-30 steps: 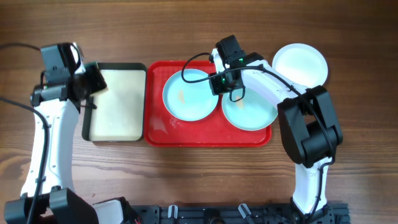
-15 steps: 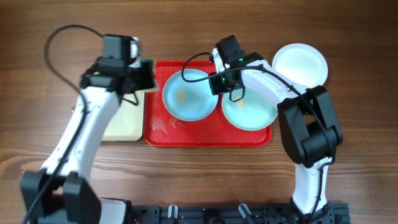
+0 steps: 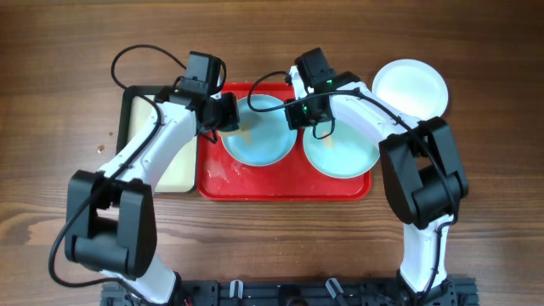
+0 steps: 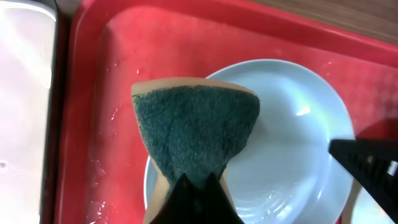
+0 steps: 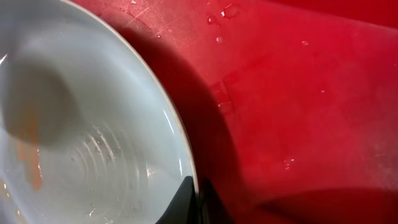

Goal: Clean dirty plates on tray and stack at the side
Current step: 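Carry the sponge with the left gripper over the tilted light-blue plate, then scrub the light-blue plate surface with the sponge in the left gripper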

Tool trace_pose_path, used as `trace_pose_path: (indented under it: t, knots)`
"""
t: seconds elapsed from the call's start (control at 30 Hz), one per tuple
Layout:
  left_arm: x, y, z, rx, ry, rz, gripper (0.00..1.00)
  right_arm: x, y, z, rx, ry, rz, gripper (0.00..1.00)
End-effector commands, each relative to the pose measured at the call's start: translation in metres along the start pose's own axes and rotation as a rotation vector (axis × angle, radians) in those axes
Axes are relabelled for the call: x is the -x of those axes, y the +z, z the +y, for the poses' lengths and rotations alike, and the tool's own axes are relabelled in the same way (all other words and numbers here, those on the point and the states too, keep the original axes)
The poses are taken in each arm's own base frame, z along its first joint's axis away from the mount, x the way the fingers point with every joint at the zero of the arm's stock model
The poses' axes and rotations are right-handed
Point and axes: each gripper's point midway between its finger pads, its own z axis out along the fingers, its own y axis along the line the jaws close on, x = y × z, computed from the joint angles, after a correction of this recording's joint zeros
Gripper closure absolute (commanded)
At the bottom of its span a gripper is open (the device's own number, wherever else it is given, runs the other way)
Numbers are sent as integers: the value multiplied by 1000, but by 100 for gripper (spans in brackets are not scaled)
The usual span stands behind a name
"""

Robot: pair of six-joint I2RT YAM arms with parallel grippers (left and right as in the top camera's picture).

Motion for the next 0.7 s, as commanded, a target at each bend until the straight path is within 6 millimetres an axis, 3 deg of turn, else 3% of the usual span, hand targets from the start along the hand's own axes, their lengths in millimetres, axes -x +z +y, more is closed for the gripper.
trace_pose_path:
  t: [0.0, 0.27, 0.67]
  knots:
    - [-5, 10, -10, -15, -5, 26, 96, 2, 4, 3, 26, 37, 5, 96]
    - [-13, 14, -15, -14, 13, 45, 96, 0, 3, 19, 113, 76, 19, 95]
    - [-20, 18, -8, 9, 14, 62, 96, 0, 5, 14, 90, 120, 17, 96]
